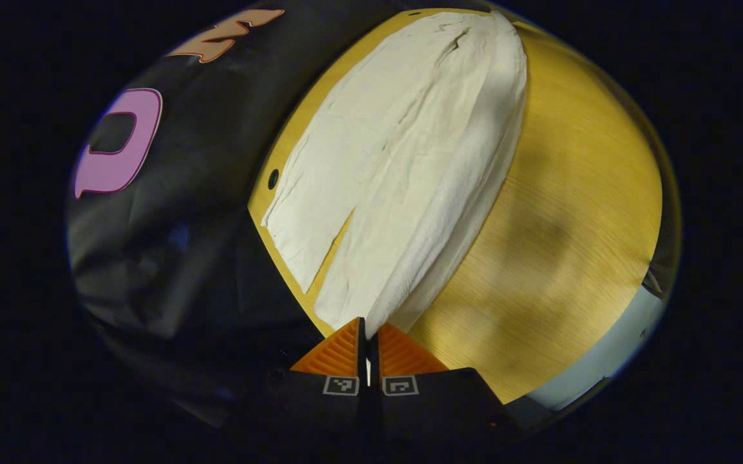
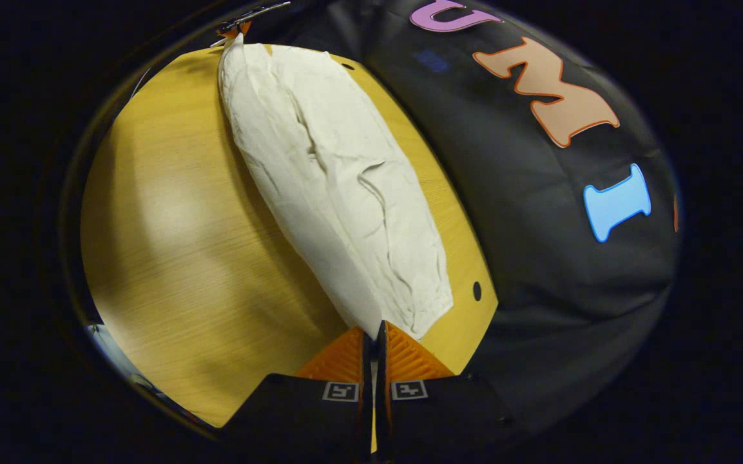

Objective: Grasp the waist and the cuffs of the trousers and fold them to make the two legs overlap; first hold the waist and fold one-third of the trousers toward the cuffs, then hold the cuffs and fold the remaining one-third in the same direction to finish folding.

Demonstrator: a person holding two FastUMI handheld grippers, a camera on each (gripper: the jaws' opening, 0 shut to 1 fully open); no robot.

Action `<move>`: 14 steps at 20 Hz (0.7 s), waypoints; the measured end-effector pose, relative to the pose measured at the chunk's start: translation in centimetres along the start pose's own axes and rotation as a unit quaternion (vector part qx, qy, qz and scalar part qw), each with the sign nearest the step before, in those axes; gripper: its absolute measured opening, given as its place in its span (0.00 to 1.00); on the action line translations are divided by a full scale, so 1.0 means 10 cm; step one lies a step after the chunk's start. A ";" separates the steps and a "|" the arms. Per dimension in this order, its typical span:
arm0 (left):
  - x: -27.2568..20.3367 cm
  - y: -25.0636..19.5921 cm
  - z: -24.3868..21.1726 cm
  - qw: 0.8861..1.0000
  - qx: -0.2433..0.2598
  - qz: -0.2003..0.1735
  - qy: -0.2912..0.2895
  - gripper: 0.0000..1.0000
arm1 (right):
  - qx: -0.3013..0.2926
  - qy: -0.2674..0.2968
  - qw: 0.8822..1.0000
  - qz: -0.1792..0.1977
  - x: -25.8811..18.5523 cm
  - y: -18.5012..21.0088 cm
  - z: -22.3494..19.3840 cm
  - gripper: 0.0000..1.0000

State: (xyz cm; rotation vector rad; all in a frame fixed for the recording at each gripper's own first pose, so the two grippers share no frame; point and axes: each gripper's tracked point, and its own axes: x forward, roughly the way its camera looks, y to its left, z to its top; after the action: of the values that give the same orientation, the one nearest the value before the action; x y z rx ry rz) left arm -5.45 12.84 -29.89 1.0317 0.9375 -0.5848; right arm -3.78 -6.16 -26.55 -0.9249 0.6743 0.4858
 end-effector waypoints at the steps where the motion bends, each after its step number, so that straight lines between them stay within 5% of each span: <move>1: 0.03 0.15 0.08 1.000 -0.009 0.010 -0.007 0.00 | 0.018 -0.012 0.999 -0.026 -0.03 -0.19 0.12 0.00; 9: 0.38 1.10 0.62 0.995 -0.047 0.084 -0.034 0.00 | 0.072 -0.040 0.988 -0.127 0.37 -0.93 0.58 0.04; 14: 0.98 1.73 1.17 0.990 -0.044 0.129 -0.047 0.00 | 0.136 -0.013 0.973 -0.185 1.05 -1.36 0.74 0.00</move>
State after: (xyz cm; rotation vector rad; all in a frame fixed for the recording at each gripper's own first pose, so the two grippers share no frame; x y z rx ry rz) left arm 17.37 9.62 -28.17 1.0180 0.7255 -0.3695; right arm 14.64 -5.91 -23.27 -0.7591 0.5140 0.0695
